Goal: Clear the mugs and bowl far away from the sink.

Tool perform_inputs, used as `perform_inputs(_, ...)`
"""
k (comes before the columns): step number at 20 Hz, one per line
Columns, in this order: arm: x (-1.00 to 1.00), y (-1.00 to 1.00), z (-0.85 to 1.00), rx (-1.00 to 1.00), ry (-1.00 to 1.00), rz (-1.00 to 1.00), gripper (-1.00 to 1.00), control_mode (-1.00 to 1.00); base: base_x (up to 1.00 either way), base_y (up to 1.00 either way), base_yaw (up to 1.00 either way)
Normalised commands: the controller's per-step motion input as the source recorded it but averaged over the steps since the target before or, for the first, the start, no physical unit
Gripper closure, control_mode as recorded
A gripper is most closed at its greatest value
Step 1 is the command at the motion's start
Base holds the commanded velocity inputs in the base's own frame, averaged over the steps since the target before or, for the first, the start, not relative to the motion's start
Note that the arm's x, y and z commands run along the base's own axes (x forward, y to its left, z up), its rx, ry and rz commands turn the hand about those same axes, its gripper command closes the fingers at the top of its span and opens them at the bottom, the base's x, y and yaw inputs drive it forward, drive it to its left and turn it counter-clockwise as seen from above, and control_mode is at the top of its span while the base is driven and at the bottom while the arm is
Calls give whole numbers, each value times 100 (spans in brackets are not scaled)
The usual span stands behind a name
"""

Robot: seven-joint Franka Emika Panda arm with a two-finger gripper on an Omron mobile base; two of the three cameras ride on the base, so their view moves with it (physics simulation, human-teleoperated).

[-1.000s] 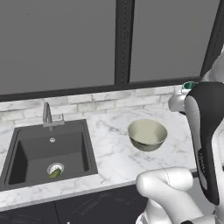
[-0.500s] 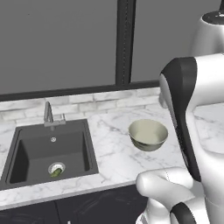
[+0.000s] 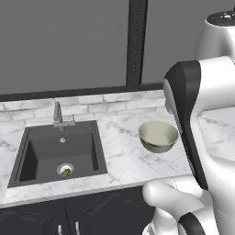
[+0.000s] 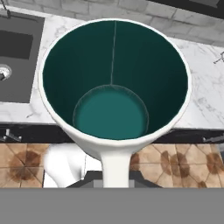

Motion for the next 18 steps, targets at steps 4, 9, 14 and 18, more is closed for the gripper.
perform_inputs(4,0,0,0,0,0,0,100,100,-65,50,43)
perform_inputs(9,0,0,0,0,0,0,100,100,-29,55,66)
perform_inputs(14,0,0,0,0,0,0,100,100,0,41,77)
perform_inputs(18,0,0,0,0,0,0,100,100,0,18,77)
